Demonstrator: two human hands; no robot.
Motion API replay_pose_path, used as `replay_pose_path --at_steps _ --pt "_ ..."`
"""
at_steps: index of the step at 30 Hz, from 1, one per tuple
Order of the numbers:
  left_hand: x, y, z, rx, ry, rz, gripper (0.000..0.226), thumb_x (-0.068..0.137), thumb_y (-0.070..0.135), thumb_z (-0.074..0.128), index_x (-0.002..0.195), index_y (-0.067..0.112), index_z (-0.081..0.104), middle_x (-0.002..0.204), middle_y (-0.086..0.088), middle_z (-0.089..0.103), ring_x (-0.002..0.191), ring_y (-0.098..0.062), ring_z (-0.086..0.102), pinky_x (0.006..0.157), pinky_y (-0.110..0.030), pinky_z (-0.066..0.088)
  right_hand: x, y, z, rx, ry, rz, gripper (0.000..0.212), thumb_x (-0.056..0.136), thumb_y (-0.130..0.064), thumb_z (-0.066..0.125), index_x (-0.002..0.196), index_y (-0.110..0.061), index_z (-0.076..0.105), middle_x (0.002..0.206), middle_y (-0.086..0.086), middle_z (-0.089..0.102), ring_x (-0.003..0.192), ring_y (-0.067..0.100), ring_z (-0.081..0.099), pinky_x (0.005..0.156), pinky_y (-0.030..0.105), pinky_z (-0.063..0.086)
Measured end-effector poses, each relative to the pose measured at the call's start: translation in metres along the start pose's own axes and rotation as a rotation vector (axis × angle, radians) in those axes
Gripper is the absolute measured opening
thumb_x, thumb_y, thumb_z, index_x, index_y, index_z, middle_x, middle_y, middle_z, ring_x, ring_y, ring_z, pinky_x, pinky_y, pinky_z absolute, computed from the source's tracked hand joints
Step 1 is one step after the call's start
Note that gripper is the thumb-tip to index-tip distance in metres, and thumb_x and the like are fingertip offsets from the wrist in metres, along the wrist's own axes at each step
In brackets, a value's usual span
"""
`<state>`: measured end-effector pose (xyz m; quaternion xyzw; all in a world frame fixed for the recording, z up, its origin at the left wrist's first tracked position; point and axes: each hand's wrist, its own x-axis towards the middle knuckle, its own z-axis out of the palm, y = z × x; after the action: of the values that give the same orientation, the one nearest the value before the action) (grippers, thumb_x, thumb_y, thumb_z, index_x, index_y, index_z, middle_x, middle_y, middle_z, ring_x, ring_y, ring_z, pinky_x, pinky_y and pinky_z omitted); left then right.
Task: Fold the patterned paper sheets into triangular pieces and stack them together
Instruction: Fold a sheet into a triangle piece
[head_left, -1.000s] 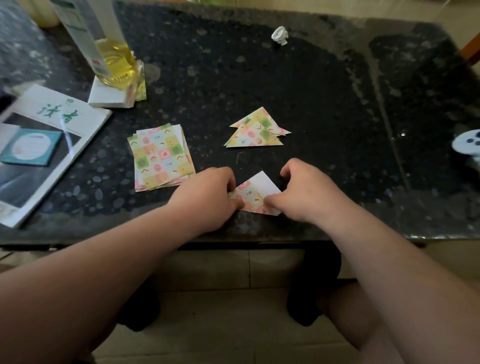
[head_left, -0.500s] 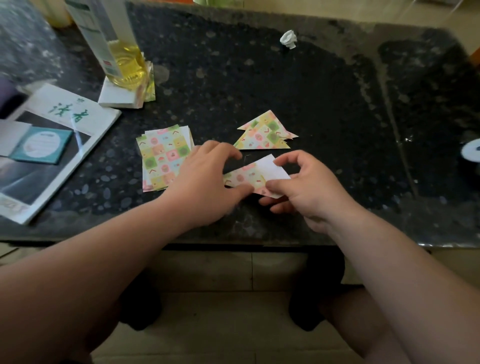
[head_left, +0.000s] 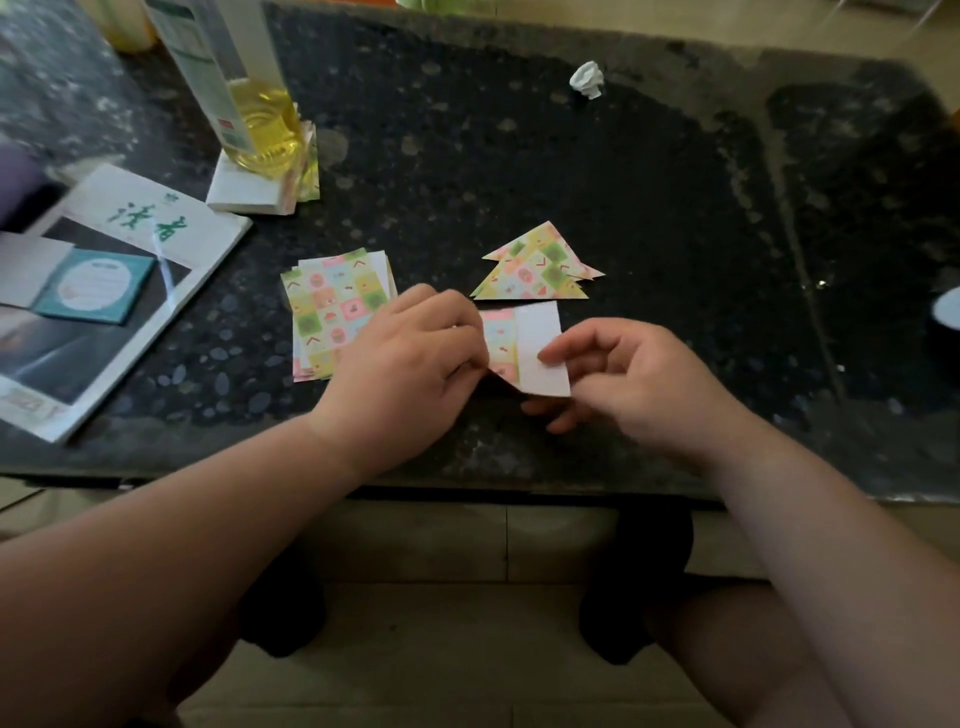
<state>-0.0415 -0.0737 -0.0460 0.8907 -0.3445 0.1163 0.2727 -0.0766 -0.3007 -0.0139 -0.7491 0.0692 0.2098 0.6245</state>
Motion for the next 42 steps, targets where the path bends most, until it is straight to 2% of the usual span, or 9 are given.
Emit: replay_pose_path --at_steps 5,10,13,17,20,26,30,37,42 --pt "-0.009 -0.003 0.007 -0.081 -0.036 0.012 0.008 0.086 0.000 0.074 0.090 0.007 0.075 0.099 -0.005 0.072 0.091 -0.020 0.066 0.080 -0.035 0.055 -0.005 0.020 -0.004 -0.307 0.048 -0.169 0.032 0.088 0.011 0.071 0.103 -0.017 0.072 0.095 0.001 0.077 0.089 0.009 0.077 0.080 0.025 0.062" --pt "-0.012 -0.005 0.014 -0.106 -0.086 -0.043 0.012 0.088 -0.001 0.071 0.095 0.008 0.073 0.105 -0.004 0.071 0.096 -0.020 0.067 0.086 -0.037 0.058 -0.002 0.031 -0.003 -0.632 0.103 -0.352 0.019 0.090 -0.009 0.076 0.099 -0.024 0.081 0.090 -0.030 0.066 0.092 -0.013 0.064 0.082 0.003 0.045" --pt "-0.014 -0.005 0.017 -0.115 -0.192 -0.121 0.014 0.093 0.006 0.064 0.102 0.014 0.073 0.115 0.001 0.066 0.106 -0.017 0.063 0.093 -0.040 0.056 0.005 0.038 -0.003 -0.769 0.111 -0.439 0.015 0.089 -0.014 0.075 0.100 -0.021 0.082 0.086 -0.018 0.066 0.085 0.001 0.063 0.076 0.015 0.049" --pt "-0.013 -0.001 0.010 -0.154 -0.305 -0.226 0.021 0.101 0.019 0.048 0.105 0.023 0.069 0.125 0.008 0.062 0.118 -0.008 0.054 0.103 -0.023 0.042 0.010 0.047 -0.003 -0.869 0.159 -0.429 0.014 0.087 -0.018 0.070 0.097 -0.021 0.081 0.084 -0.007 0.064 0.082 0.016 0.063 0.067 0.036 0.052" --pt "-0.011 0.003 0.001 -0.164 -0.255 -0.250 0.018 0.101 0.027 0.039 0.093 0.027 0.054 0.115 0.007 0.061 0.108 -0.009 0.053 0.095 -0.022 0.040 0.009 0.048 -0.003 -0.909 0.130 -0.372 0.013 0.091 -0.018 0.072 0.101 -0.021 0.080 0.091 -0.005 0.065 0.088 0.018 0.062 0.070 0.034 0.049" --pt "-0.014 0.000 -0.003 -0.163 -0.315 -0.254 0.014 0.102 0.027 0.041 0.095 0.030 0.052 0.113 0.010 0.059 0.106 -0.007 0.051 0.097 -0.024 0.041 0.011 0.050 -0.001 -0.912 0.104 -0.371 0.012 0.092 -0.018 0.071 0.101 -0.021 0.079 0.094 -0.004 0.064 0.090 0.019 0.062 0.074 0.036 0.051" --pt "-0.018 -0.002 0.000 -0.145 -0.398 -0.197 0.011 0.104 0.029 0.043 0.098 0.036 0.048 0.116 0.012 0.059 0.111 -0.007 0.049 0.101 -0.029 0.042 0.012 0.052 0.000 -0.872 0.086 -0.370 0.010 0.092 -0.020 0.072 0.097 -0.022 0.080 0.092 -0.006 0.062 0.088 0.017 0.061 0.073 0.040 0.053" --pt "-0.028 0.000 0.006 -0.096 -0.500 -0.102 0.007 0.100 0.024 0.054 0.096 0.027 0.059 0.138 0.012 0.060 0.133 -0.006 0.046 0.111 -0.034 0.037 0.015 0.053 -0.001 -0.857 0.058 -0.332 0.010 0.091 -0.024 0.072 0.097 -0.025 0.080 0.092 -0.009 0.059 0.086 0.015 0.060 0.073 0.041 0.053" --pt "-0.034 0.003 0.009 -0.082 -0.473 -0.107 0.012 0.100 0.029 0.051 0.097 0.028 0.062 0.143 0.012 0.059 0.139 -0.008 0.045 0.112 -0.037 0.037 0.014 0.052 0.000 -0.849 0.022 -0.324 0.011 0.090 -0.026 0.075 0.099 -0.027 0.080 0.090 -0.014 0.054 0.086 0.011 0.059 0.075 0.038 0.053"
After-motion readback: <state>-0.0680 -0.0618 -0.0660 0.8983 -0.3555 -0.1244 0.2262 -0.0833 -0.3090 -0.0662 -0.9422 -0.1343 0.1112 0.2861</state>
